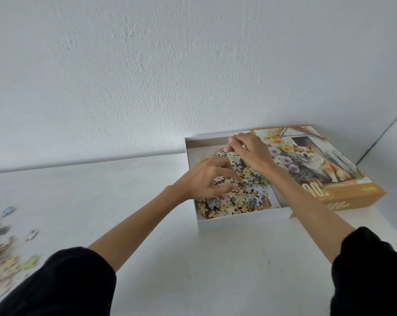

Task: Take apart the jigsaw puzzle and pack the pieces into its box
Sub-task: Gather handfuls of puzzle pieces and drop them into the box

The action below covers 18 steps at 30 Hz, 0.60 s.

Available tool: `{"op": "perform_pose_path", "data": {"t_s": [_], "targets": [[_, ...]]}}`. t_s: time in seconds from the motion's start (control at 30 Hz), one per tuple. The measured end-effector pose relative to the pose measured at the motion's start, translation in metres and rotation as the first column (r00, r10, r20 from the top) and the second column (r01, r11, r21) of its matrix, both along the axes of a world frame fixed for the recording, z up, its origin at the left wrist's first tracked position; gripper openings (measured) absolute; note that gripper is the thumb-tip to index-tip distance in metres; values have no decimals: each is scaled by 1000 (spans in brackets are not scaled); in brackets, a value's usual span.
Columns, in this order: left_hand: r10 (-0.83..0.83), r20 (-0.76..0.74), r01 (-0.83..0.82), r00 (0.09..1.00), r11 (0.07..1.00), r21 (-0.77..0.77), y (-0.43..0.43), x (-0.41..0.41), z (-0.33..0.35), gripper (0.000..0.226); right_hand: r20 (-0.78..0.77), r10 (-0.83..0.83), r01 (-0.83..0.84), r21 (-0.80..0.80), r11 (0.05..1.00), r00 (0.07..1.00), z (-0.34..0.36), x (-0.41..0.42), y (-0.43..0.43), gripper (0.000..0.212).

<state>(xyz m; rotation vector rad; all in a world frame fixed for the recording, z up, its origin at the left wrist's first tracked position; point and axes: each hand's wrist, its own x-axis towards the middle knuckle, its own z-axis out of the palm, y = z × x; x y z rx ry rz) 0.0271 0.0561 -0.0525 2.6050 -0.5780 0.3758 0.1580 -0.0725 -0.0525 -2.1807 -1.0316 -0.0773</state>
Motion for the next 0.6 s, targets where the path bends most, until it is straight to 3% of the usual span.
{"op": "perform_pose_path", "data": {"t_s": [0.37, 0.6], "targets": [[107, 3, -105, 994, 979, -173, 55, -80, 23, 24, 37, 146, -147, 24, 989, 989, 25, -67, 50, 12], [229, -38, -232, 973, 956, -178, 116, -166, 26, 22, 32, 202, -203, 55, 978, 979, 29, -146, 112, 13]]}}
